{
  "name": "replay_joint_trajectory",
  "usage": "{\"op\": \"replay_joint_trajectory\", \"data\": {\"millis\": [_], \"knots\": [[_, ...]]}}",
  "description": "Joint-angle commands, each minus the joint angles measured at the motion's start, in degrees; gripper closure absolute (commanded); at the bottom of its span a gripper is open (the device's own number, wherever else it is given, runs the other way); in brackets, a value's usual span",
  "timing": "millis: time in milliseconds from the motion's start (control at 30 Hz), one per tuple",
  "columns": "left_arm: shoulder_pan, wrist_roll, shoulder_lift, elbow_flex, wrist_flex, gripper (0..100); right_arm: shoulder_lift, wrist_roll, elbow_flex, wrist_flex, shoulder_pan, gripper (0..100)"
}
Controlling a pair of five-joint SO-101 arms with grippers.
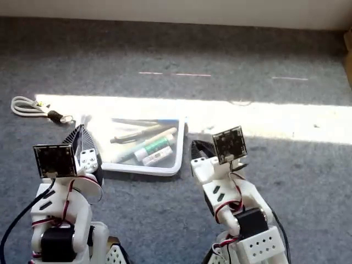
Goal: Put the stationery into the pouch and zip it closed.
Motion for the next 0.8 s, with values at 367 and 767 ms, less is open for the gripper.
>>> {"op": "replay_joint_trajectory", "data": {"millis": [367,767], "knots": [[1.5,-0.4,-0.4,4.3,-0.2,99,-15.3,-0.4,9.9,4.4,0.7,99.4],[1.5,-0.5,-0.4,13.4,-9.2,99,-15.3,-0.4,19.2,4.1,0.7,99.4]]}}
